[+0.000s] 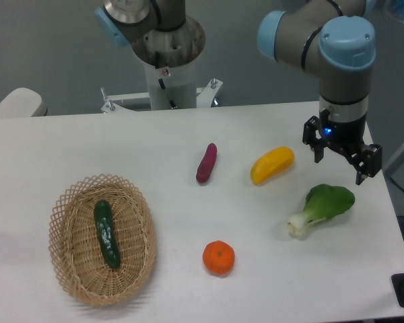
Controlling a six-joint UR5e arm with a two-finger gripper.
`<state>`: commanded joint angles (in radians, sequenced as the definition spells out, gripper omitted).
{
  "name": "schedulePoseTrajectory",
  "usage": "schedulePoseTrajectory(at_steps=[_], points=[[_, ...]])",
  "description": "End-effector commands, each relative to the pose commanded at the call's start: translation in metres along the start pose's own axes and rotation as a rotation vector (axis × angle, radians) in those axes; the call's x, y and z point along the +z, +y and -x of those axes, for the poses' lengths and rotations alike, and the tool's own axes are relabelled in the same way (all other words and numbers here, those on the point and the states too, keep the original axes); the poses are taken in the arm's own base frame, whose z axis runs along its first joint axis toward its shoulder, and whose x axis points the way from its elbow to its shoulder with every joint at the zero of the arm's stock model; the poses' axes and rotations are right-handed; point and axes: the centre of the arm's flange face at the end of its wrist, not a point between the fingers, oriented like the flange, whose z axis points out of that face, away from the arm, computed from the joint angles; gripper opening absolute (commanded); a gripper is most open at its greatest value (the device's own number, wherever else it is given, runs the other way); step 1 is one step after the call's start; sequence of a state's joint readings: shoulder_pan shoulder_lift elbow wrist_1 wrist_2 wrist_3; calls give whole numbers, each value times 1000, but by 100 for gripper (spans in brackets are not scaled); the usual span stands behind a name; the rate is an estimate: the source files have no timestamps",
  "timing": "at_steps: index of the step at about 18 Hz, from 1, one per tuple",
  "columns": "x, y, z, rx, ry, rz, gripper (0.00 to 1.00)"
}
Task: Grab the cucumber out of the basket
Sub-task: 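Move the open gripper across the table toward the wicker basket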
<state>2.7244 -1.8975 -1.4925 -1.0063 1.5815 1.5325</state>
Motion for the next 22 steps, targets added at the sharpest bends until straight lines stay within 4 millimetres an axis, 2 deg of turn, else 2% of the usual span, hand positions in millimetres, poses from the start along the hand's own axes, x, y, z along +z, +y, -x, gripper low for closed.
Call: schedulePoseTrajectory(at_steps=[2, 3, 6, 9, 13, 16, 18, 20, 22], points=[[-1, -3, -2, 0, 0, -3, 100], [-5, -11, -4, 7, -3, -8, 100], [-10, -46, -20, 27, 9, -15, 100], [-21, -89, -50, -103, 19, -36, 100], [-25, -151, -105, -327, 63, -50, 100], [-28, -207, -147, -543, 96, -56, 100], [-24, -236, -172, -656, 122, -47, 100], [-6, -267, -205, -713, 158, -14, 100], [4, -292, -228, -753, 185, 3, 100]])
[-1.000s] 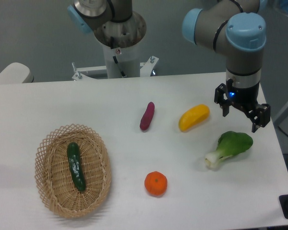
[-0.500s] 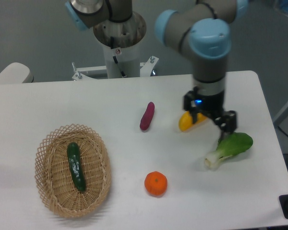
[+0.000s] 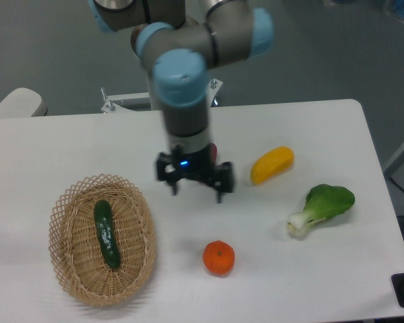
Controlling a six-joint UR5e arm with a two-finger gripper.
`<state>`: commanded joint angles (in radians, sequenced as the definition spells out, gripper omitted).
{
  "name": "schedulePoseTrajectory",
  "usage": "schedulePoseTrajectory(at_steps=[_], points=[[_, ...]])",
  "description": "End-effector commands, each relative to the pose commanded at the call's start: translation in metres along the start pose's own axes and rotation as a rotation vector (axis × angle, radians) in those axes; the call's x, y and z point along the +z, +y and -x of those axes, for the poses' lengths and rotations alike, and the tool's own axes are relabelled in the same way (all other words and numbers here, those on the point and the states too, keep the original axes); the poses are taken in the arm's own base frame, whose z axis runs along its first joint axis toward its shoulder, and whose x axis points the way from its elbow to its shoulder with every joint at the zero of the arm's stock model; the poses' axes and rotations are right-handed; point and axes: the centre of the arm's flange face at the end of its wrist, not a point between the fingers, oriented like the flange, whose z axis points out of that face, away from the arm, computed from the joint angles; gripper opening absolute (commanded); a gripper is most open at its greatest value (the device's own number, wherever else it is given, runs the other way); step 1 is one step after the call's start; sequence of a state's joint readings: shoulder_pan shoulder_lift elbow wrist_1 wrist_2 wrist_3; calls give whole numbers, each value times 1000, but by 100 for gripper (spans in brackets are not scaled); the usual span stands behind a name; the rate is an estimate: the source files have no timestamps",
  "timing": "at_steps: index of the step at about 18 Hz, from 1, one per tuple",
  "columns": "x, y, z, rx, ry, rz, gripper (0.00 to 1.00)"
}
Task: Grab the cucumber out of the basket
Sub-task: 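Move the open gripper across the table toward the wicker basket, then lower the gripper over the green cucumber in the basket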
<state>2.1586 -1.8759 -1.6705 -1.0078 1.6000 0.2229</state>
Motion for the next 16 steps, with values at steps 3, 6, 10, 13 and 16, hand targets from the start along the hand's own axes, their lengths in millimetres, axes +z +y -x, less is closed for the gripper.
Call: schedulePoseTrajectory(at_steps=[3, 6, 10, 13, 16], points=[[35, -3, -44, -44, 21, 54, 100], [60, -8, -74, -10, 29, 62, 100], [81, -7, -98, 3, 29, 79, 100], [91, -8, -107, 2, 34, 91, 100], [104, -8, -110, 7, 34, 106, 100]])
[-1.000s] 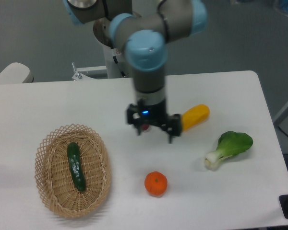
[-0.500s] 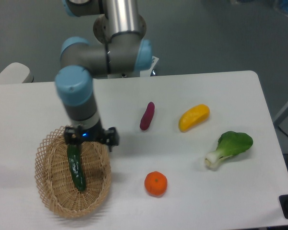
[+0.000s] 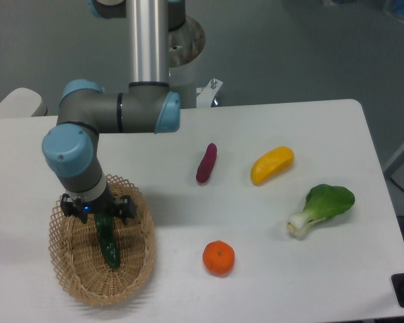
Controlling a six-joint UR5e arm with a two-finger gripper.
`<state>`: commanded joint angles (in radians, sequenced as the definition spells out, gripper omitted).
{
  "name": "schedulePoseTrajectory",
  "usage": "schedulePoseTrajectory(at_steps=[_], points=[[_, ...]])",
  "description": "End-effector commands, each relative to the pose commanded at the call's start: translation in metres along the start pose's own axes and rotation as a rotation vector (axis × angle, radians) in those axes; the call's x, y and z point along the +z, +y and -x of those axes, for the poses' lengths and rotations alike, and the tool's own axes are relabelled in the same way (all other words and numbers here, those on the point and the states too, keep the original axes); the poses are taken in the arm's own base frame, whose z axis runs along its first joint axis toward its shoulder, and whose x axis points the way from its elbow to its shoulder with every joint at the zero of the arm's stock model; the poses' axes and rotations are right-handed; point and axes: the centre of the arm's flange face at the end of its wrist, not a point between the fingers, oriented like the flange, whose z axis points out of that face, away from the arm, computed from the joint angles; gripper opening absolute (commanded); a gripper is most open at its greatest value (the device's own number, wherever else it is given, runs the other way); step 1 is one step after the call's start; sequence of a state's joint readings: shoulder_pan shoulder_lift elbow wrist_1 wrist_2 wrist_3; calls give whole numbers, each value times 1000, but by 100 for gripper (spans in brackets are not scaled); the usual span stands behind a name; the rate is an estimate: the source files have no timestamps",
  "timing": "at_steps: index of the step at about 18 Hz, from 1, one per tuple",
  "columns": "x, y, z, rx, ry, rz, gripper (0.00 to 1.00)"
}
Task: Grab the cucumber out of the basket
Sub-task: 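Lower the gripper over the green cucumber in the basket, then close the gripper on the cucumber's end, then lift the cucumber out of the basket and carry it toward the tangerine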
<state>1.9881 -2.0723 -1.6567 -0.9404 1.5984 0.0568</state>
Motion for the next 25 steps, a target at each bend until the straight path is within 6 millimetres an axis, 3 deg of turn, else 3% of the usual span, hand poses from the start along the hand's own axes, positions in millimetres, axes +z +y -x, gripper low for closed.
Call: schedulePoseTrajectory(at_steps=[2, 4, 6, 10, 14, 18, 21, 23, 25], points=[[4, 0, -3, 7, -3, -11, 100], [5, -1, -5, 13, -3, -12, 83], [12, -1, -6, 17, -3, -5, 81], [12, -2, -6, 17, -3, -6, 65], [7, -3, -5, 16, -4, -15, 38], [-6, -11, -4, 23, -8, -43, 28], [-35, -19, 1, 56, -40, -83, 25], [-72, -27, 13, 104, -48, -145, 25], [-101, -32, 54, 85, -62, -176, 25]])
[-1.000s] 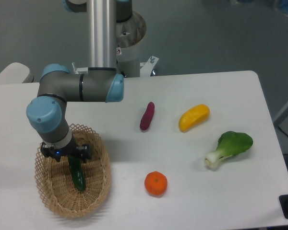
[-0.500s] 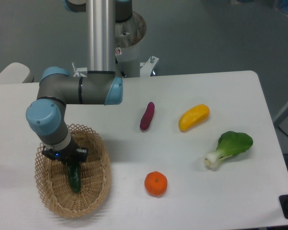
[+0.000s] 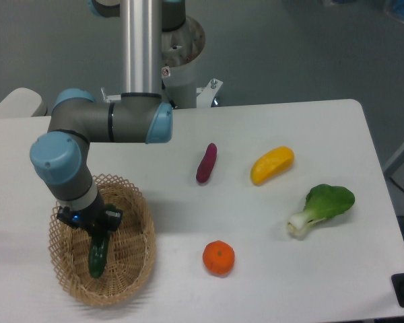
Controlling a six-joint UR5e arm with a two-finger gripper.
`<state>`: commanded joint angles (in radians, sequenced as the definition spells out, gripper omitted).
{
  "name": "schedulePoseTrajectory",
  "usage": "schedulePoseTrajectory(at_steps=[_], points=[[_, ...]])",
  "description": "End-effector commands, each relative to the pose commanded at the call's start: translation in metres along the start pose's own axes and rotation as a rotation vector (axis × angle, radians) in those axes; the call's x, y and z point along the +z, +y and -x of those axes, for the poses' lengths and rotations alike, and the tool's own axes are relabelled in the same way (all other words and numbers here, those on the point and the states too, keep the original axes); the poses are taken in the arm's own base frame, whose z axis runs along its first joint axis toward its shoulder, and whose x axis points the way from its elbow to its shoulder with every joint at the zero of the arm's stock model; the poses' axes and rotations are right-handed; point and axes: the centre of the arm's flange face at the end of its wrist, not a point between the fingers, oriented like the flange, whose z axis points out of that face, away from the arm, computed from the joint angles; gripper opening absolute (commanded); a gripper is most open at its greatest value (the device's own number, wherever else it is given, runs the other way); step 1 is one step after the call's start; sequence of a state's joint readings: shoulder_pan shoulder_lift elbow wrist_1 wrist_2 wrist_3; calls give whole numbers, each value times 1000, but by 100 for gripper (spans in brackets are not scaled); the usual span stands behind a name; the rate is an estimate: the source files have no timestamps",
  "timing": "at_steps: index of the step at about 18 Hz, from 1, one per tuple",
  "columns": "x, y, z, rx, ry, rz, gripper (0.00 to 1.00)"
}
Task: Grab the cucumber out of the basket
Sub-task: 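Lift the cucumber out of the basket and carry it toward the tangerine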
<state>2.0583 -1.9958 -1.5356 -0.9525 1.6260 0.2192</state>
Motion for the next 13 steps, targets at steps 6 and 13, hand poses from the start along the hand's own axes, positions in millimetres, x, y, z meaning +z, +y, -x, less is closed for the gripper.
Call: schedulePoseTrajectory(at_steps=[6, 13], points=[[-36, 3, 135, 132, -65, -18, 26], [-35, 42, 275, 315, -114, 27, 26]])
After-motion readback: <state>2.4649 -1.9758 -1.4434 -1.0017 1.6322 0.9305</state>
